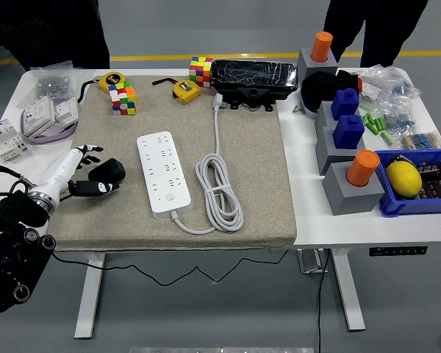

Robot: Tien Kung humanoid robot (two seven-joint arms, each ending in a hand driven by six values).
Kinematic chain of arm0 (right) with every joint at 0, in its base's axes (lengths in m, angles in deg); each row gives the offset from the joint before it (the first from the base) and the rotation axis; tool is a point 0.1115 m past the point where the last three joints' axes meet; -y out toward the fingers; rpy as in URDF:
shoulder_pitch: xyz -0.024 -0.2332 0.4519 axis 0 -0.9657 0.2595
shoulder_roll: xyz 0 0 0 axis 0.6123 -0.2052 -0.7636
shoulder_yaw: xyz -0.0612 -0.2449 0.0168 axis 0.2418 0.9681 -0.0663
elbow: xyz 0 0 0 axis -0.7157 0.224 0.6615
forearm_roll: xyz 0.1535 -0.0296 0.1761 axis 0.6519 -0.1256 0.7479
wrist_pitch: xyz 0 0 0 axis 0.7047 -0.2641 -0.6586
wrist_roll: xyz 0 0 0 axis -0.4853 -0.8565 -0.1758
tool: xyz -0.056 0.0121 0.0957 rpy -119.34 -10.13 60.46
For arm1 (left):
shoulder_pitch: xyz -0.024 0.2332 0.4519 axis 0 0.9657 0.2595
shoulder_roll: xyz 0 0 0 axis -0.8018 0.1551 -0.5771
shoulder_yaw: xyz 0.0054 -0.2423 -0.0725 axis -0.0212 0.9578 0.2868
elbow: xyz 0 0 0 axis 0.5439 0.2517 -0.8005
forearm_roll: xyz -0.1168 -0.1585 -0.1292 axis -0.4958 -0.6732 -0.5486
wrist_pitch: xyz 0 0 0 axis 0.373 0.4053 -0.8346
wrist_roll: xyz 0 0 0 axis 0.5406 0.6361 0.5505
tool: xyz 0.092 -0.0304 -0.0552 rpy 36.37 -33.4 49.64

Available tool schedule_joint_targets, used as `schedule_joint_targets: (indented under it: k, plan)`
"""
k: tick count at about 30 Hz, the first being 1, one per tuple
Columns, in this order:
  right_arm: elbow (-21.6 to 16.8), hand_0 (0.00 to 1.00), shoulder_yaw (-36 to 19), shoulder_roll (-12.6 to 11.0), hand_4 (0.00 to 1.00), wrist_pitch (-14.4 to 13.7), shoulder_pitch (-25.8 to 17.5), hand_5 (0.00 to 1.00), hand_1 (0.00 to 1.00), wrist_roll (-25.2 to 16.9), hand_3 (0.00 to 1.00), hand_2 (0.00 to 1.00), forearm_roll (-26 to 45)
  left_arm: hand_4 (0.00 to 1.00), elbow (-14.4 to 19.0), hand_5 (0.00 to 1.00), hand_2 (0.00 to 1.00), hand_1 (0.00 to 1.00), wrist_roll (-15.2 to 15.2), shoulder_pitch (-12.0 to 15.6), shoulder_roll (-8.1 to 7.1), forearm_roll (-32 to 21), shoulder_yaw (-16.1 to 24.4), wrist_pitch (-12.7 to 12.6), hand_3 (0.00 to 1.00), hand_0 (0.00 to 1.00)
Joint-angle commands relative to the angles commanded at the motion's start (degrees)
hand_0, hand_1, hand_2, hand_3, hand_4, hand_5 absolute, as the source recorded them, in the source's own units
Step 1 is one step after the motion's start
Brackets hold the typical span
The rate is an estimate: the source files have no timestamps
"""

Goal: Pick up the plug,place it near the board,insert it into the board,press the button

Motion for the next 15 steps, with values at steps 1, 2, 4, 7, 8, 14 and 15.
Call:
schedule_joint_targets:
  k: [1, 2, 4, 7, 8, 14, 15]
  plan:
    - [0.0, 0.831, -0.1, 0.0, 0.998, 0.0, 0.0, 0.998, 0.806, 0.0, 0.809, 0.781, -0.1, 0.998, -0.1, 0.244, 0.660, 0.607, 0.0, 0.0, 0.00, 0.1, 0.0, -0.1, 0.783, 0.548]
    - [0.0, 0.831, -0.1, 0.0, 0.998, 0.0, 0.0, 0.998, 0.806, 0.0, 0.809, 0.781, -0.1, 0.998, -0.1, 0.244, 0.660, 0.607, -0.1, -0.1, 0.00, 0.2, 0.0, -0.2, 0.783, 0.548]
    - [0.0, 0.831, -0.1, -0.1, 0.998, 0.0, 0.1, 0.998, 0.806, 0.0, 0.809, 0.781, -0.1, 0.998, -0.1, 0.236, 0.642, 0.584, 0.0, -0.1, 0.04, 0.5, 0.0, -0.2, 0.763, 0.503]
    - [0.0, 0.831, -0.3, 0.0, 0.998, 0.0, 0.1, 0.998, 0.806, 0.0, 0.809, 0.781, -0.1, 0.998, -0.1, 0.236, 0.642, 0.584, -0.2, -0.2, 0.13, 1.0, 0.0, -0.6, 0.763, 0.503]
    - [0.0, 0.831, -0.4, 0.0, 0.998, 0.0, 0.1, 0.998, 0.806, 0.0, 0.809, 0.781, -0.2, 0.998, -0.2, 0.236, 0.642, 0.584, -0.2, -0.2, 0.20, 1.3, 0.0, -0.8, 0.763, 0.503]
    - [0.0, 0.831, -0.7, 0.0, 0.998, 0.0, 0.2, 0.998, 0.806, -0.1, 0.809, 0.781, -0.2, 0.998, -0.2, 0.230, 0.619, 0.577, -0.7, 0.0, 0.42, 1.1, -0.3, -1.7, 0.747, 0.480]
    - [0.0, 0.831, -0.7, 0.0, 0.998, 0.0, 0.2, 0.998, 0.806, -0.1, 0.809, 0.781, -0.2, 0.998, -0.2, 0.230, 0.619, 0.577, -0.7, 0.0, 0.44, 1.1, -0.2, -1.7, 0.747, 0.480]
